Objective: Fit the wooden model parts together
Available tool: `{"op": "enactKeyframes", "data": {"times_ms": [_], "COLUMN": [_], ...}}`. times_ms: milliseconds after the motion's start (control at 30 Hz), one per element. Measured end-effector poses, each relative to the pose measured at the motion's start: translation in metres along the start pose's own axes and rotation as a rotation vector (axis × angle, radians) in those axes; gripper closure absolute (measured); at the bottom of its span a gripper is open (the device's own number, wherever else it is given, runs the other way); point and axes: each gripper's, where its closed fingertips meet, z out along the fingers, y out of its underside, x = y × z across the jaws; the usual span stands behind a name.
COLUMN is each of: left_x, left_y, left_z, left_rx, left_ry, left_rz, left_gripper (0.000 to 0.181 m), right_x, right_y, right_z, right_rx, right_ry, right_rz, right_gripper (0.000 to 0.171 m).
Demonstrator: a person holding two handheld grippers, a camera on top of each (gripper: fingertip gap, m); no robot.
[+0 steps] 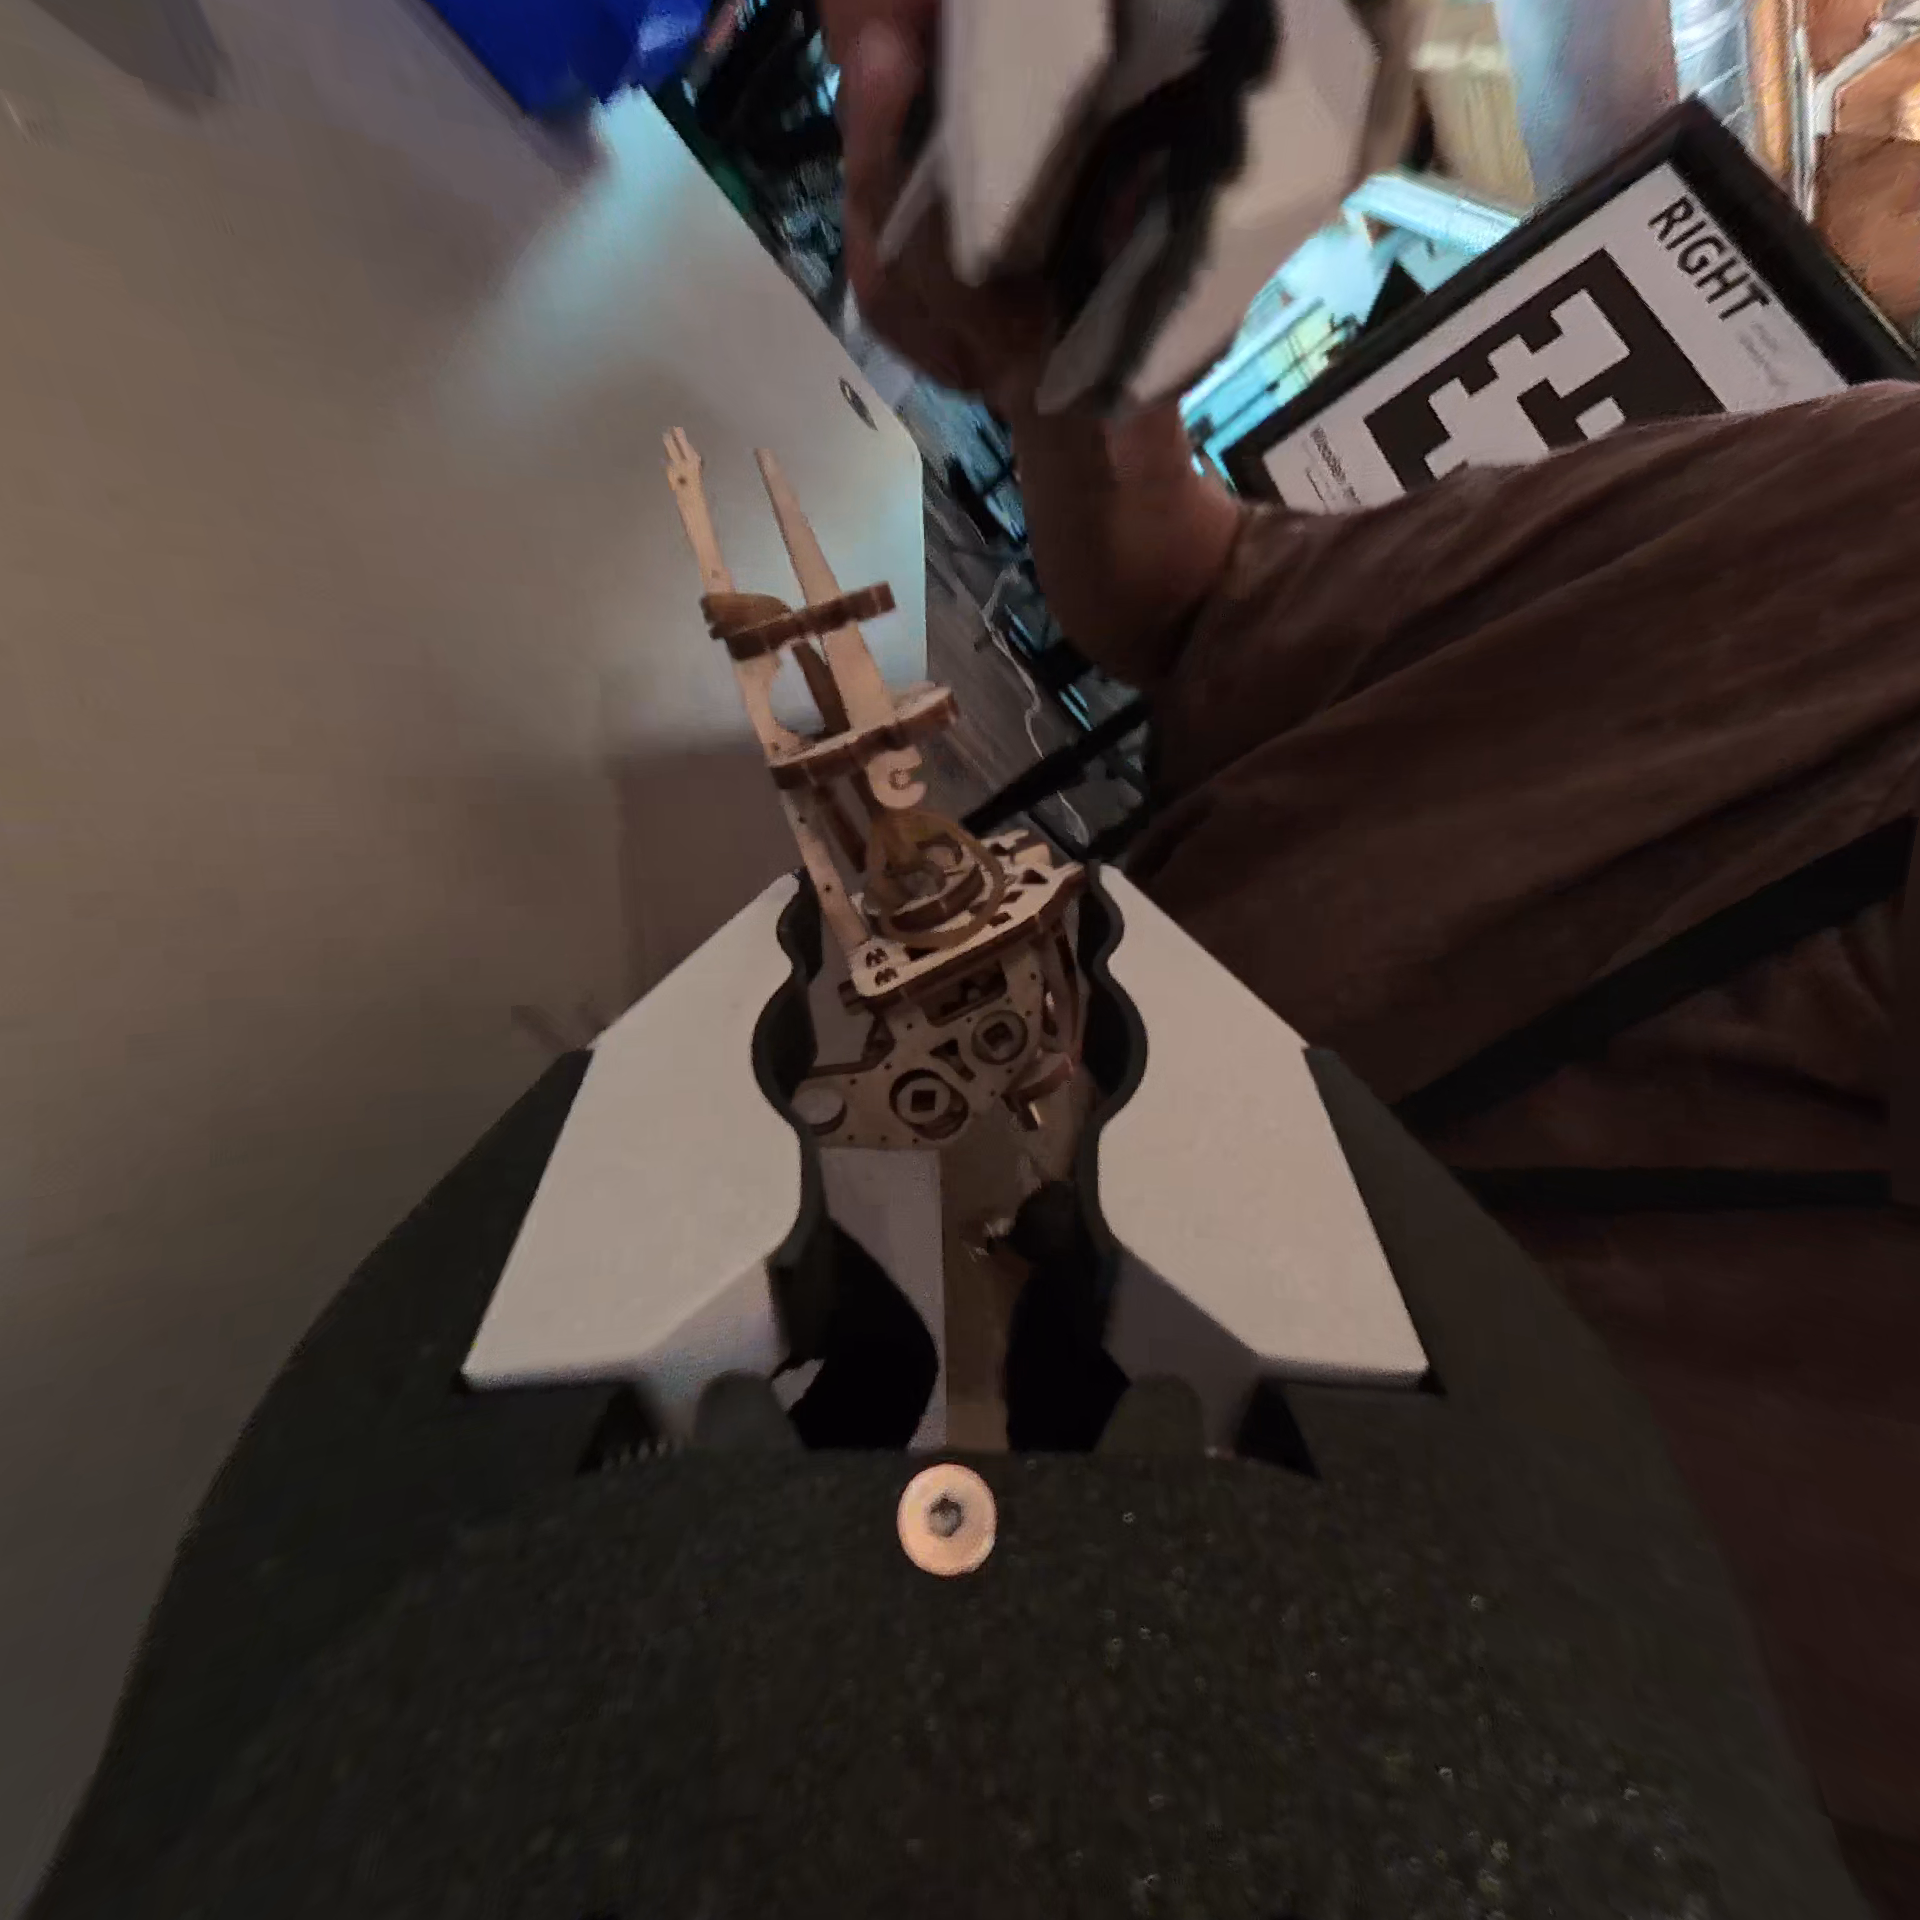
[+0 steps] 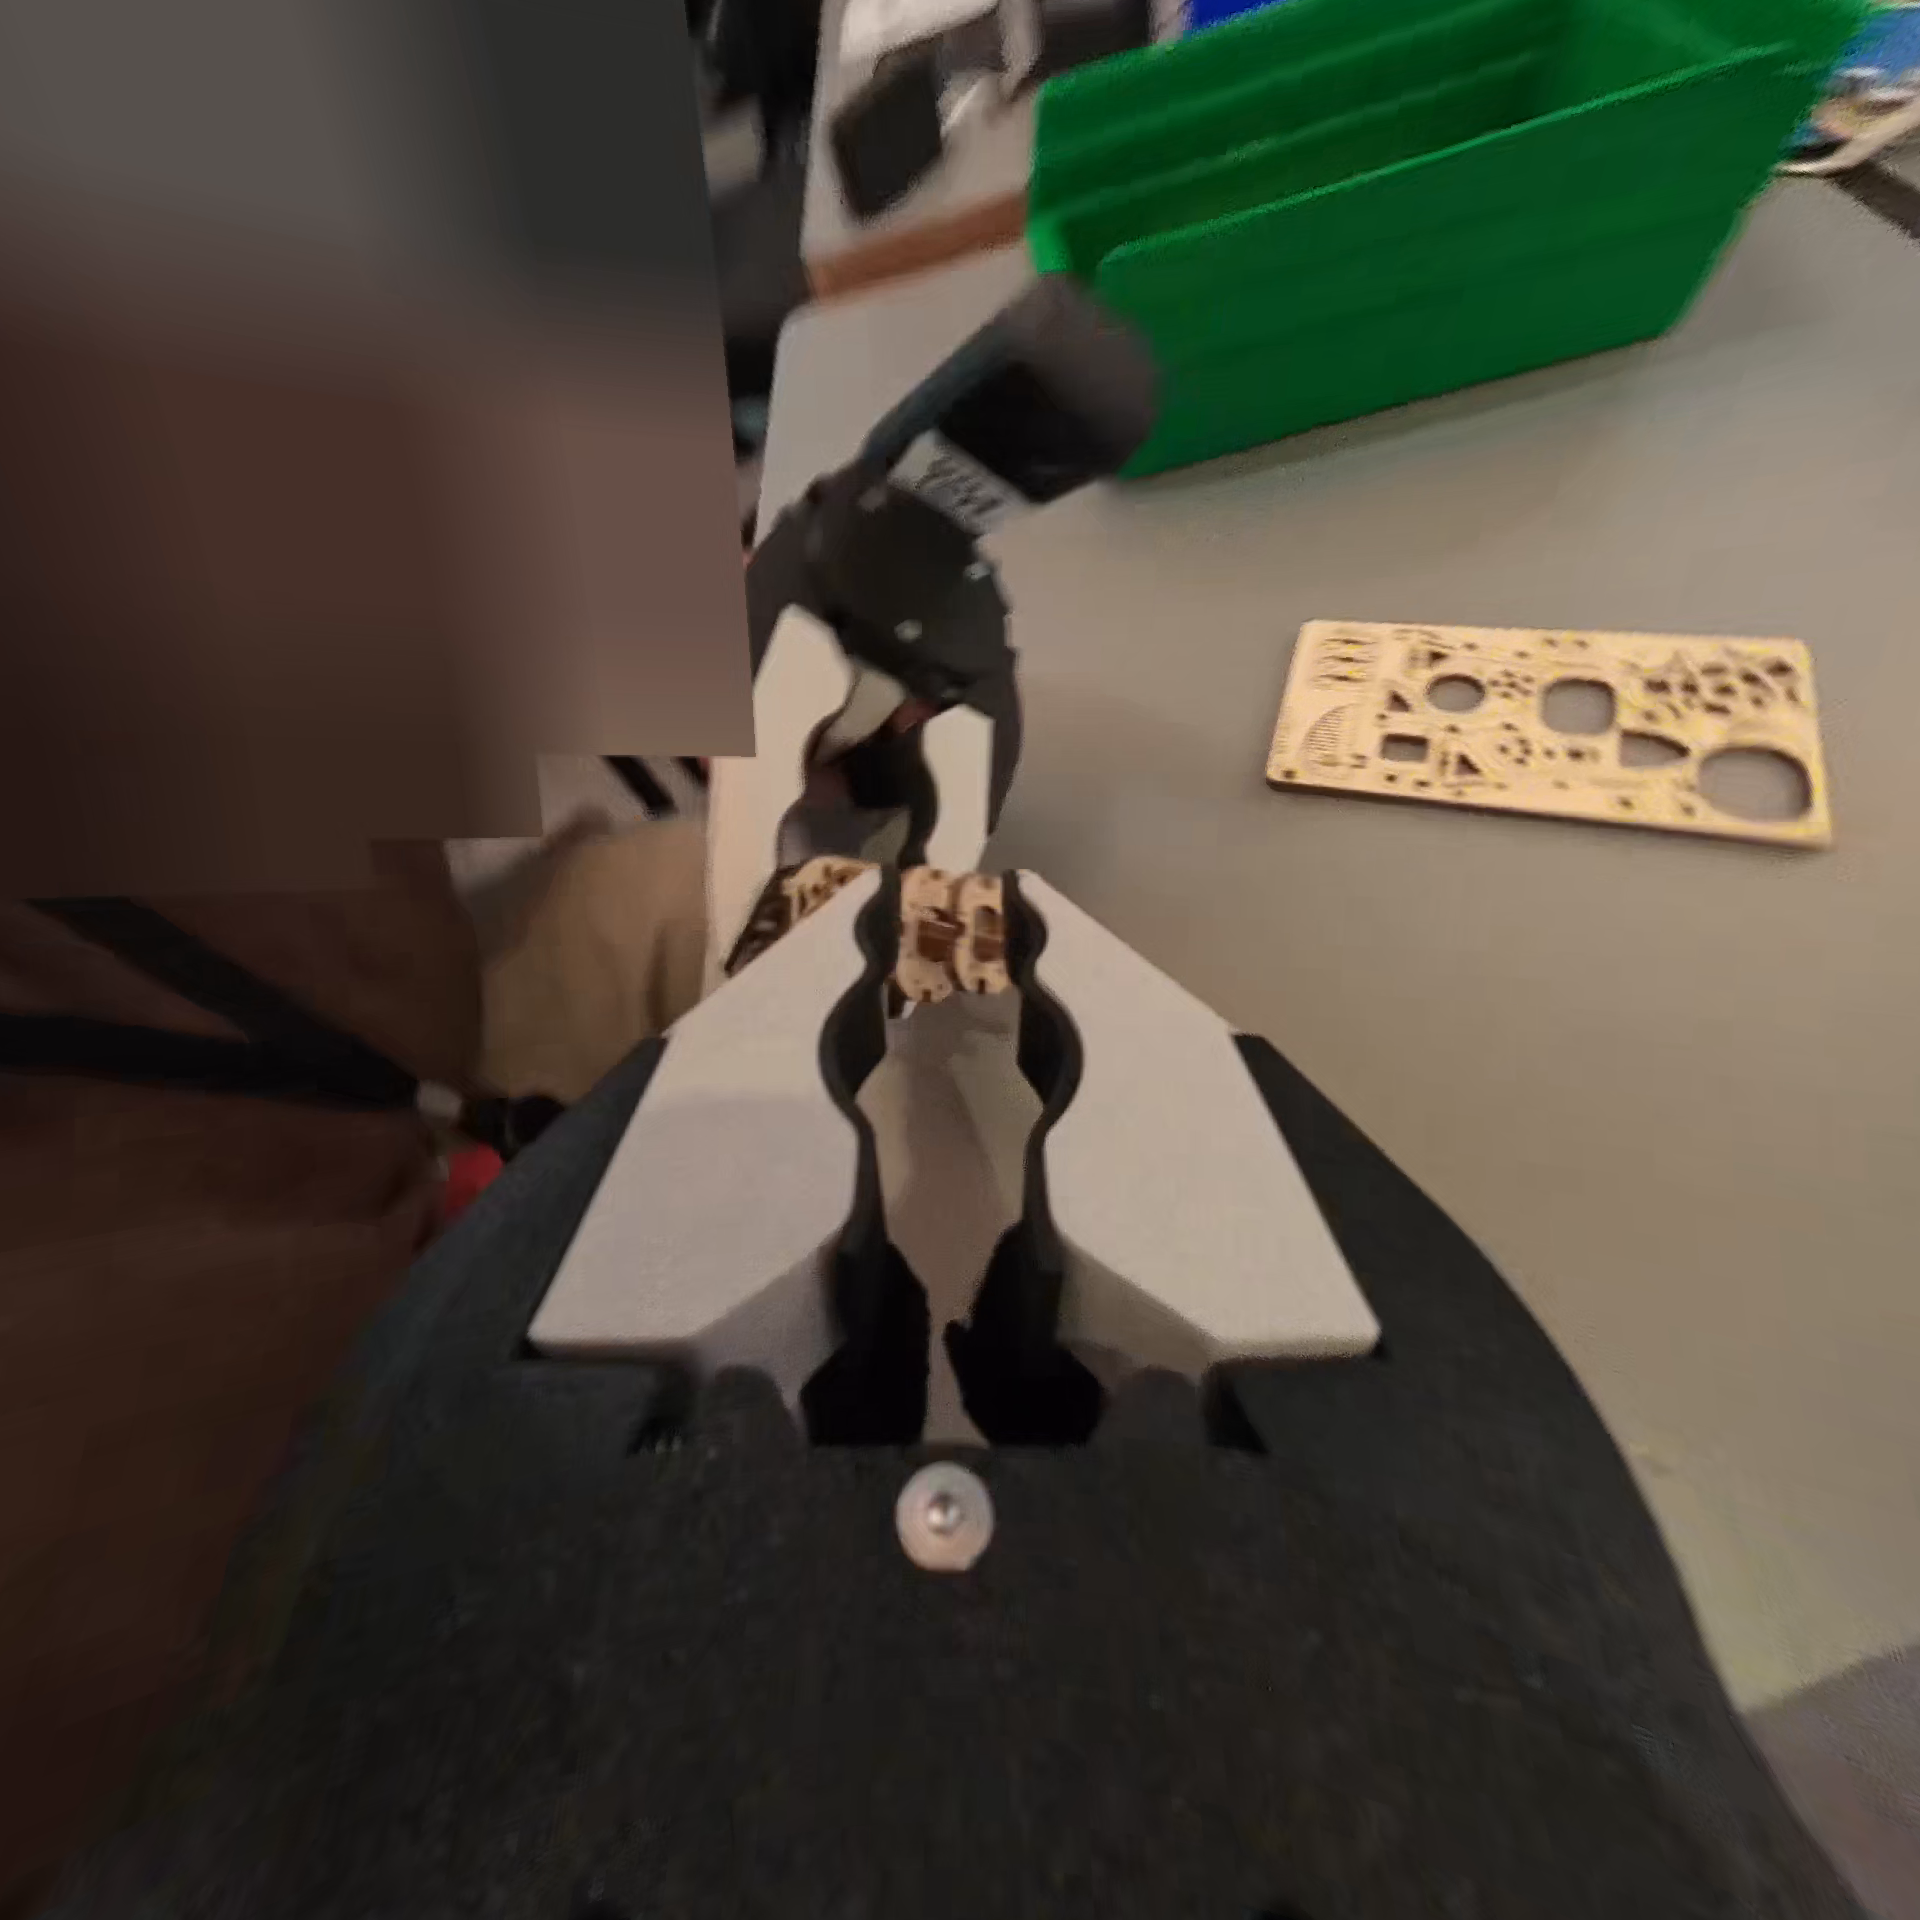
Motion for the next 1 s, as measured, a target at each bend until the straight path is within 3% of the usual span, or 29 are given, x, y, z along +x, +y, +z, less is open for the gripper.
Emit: {"op": "enactKeyframes", "data": {"times_ms": [100,267,367,433,700,767,867,933,1000], "left_x": [0.009,0.028,0.035,0.040,0.041,0.043,0.050,0.049,0.047], "left_y": [-0.003,-0.006,-0.005,-0.003,-0.004,-0.007,-0.001,-0.001,-0.005], "left_z": [0.004,0.008,0.012,0.015,0.024,0.027,0.037,0.040,0.038], "left_rx": [0.014,0.019,0.011,0.002,0.015,0.028,0.006,0.019,0.066], "left_ry": [-0.030,-0.039,-0.058,-0.064,-0.146,-0.138,-0.106,-0.120,-0.144], "left_rz": [0.098,0.133,0.142,0.144,0.103,0.102,0.093,0.080,0.044], "left_gripper": [0.134,0.134,0.134,0.134,0.134,0.135,0.134,0.134,0.134], "right_x": [0.011,-0.015,-0.028,-0.031,-0.014,-0.007,0.006,0.001,0.015], "right_y": [0.004,0.010,0.009,0.009,0.000,-0.005,-0.002,-0.015,-0.004], "right_z": [-0.007,-0.006,0.000,0.001,-0.020,-0.029,-0.037,-0.053,-0.072], "right_rx": [0.115,0.189,0.226,0.254,0.366,0.389,0.288,0.358,0.316], "right_ry": [-0.046,-0.312,-0.388,-0.394,-0.208,-0.052,0.220,0.137,0.237], "right_rz": [0.234,0.479,0.538,0.556,0.553,0.459,0.235,0.335,0.362], "right_gripper": [0.147,0.135,0.142,0.168,0.168,0.169,0.168,0.168,0.168]}}
